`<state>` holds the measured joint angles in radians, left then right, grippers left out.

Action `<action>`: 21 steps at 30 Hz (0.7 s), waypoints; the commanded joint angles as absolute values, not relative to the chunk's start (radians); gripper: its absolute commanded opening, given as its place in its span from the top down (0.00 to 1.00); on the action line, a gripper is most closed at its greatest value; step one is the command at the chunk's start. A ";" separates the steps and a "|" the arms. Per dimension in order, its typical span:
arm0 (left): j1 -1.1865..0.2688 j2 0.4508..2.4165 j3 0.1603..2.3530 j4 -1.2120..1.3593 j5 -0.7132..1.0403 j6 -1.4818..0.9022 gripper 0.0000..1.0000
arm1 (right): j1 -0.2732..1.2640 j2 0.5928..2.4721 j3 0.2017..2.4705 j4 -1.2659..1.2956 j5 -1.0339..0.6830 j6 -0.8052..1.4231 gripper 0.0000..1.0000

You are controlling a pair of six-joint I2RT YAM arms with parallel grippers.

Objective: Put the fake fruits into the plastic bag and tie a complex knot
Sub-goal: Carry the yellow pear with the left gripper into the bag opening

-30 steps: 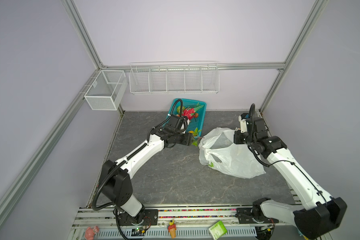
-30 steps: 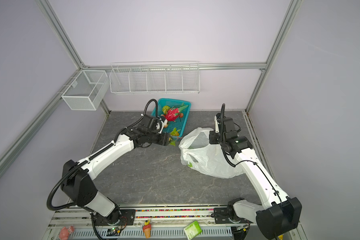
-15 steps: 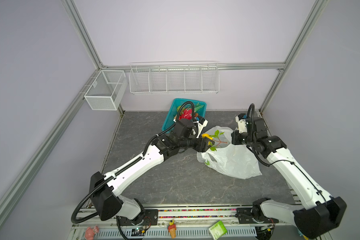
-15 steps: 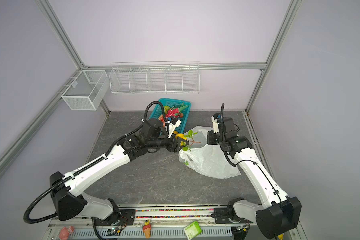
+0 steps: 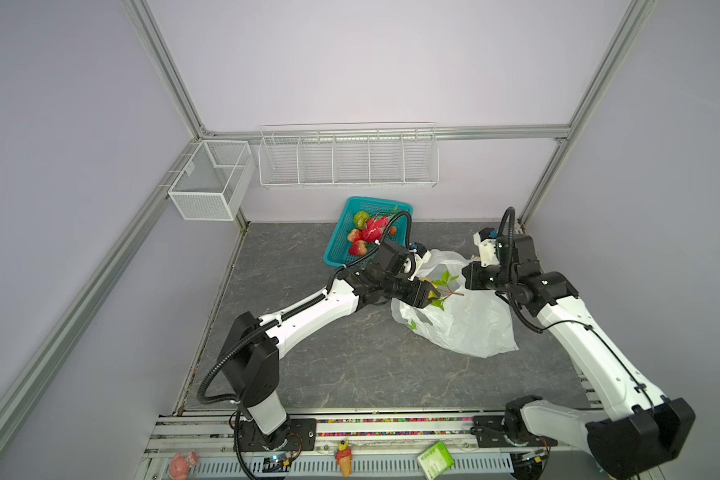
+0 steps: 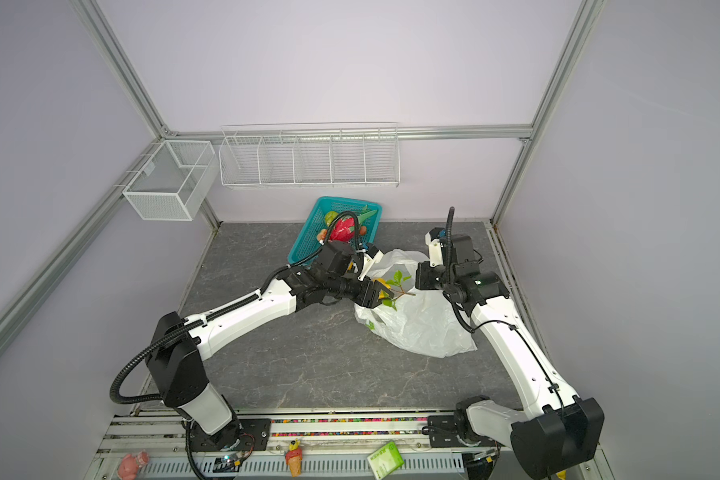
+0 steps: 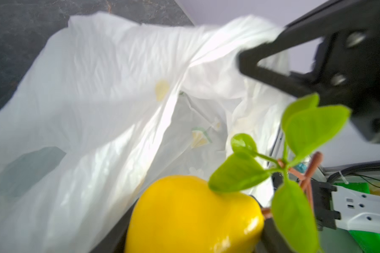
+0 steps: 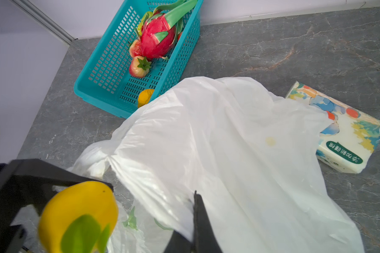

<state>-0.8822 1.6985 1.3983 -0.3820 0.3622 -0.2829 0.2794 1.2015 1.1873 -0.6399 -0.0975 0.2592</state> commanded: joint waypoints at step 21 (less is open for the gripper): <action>-0.779 1.766 1.312 -0.196 0.304 -0.527 0.57 | 0.267 1.196 1.202 -0.746 -0.246 0.089 0.93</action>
<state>-0.7929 1.7924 1.3281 -0.2703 0.2749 -0.4454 0.2699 1.1954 1.1912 -0.6846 -0.2119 0.1734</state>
